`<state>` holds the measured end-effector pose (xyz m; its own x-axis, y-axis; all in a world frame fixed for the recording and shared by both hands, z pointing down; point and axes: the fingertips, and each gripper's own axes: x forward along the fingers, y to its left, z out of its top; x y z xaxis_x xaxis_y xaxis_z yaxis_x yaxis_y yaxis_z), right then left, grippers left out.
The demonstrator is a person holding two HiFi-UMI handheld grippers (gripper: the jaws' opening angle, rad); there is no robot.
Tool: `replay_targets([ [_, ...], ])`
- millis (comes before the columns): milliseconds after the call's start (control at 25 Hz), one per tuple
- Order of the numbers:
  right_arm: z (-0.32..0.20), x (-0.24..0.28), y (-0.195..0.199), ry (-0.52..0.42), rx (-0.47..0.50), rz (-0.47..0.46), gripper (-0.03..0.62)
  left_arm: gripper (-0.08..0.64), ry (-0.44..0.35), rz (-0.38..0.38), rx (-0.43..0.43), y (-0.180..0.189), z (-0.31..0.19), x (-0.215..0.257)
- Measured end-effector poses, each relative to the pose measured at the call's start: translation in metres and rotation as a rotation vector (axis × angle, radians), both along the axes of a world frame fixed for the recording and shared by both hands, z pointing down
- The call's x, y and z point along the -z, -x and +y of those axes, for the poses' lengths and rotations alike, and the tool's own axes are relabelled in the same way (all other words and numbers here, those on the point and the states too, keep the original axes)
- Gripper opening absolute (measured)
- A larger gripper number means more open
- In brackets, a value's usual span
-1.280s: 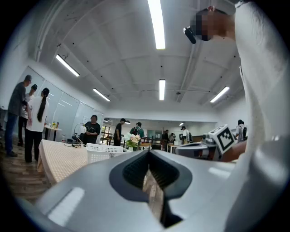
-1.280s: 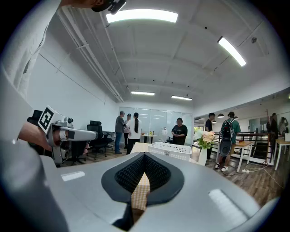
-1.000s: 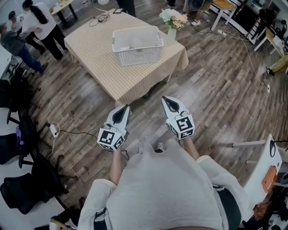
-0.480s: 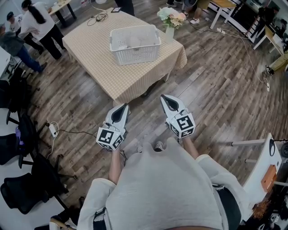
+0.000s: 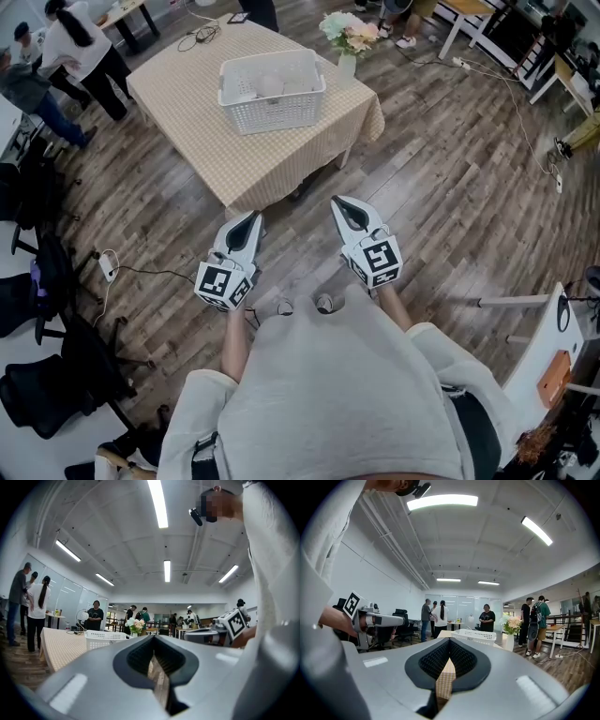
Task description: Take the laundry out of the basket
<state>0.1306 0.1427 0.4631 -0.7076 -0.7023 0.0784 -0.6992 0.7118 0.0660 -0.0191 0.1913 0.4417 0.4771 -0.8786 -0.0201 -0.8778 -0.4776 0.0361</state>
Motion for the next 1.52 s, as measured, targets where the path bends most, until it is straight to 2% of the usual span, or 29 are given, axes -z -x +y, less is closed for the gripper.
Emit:
replay_targets([
  [440, -0.019, -0.014, -0.016, 0.011, 0.029, 0.009, -0.002, 0.006, 0.027, 0.006, 0.032, -0.021, -0.014, -0.018],
  [760, -0.071, -0.016, -0.008, 0.004, 0.015, -0.001, -0.002, 0.006, 0.021, 0.015, 0.007, -0.015, -0.071, -0.024],
  [1000, -0.141, -0.015, 0.017, -0.013, -0.015, 0.003, -0.002, 0.006, 0.002, 0.031, -0.014, 0.013, -0.144, -0.023],
  [1520, -0.282, 0.003, 0.117, -0.007, -0.044, 0.043, -0.002, 0.006, -0.02, 0.058, -0.047, 0.111, -0.291, -0.002],
])
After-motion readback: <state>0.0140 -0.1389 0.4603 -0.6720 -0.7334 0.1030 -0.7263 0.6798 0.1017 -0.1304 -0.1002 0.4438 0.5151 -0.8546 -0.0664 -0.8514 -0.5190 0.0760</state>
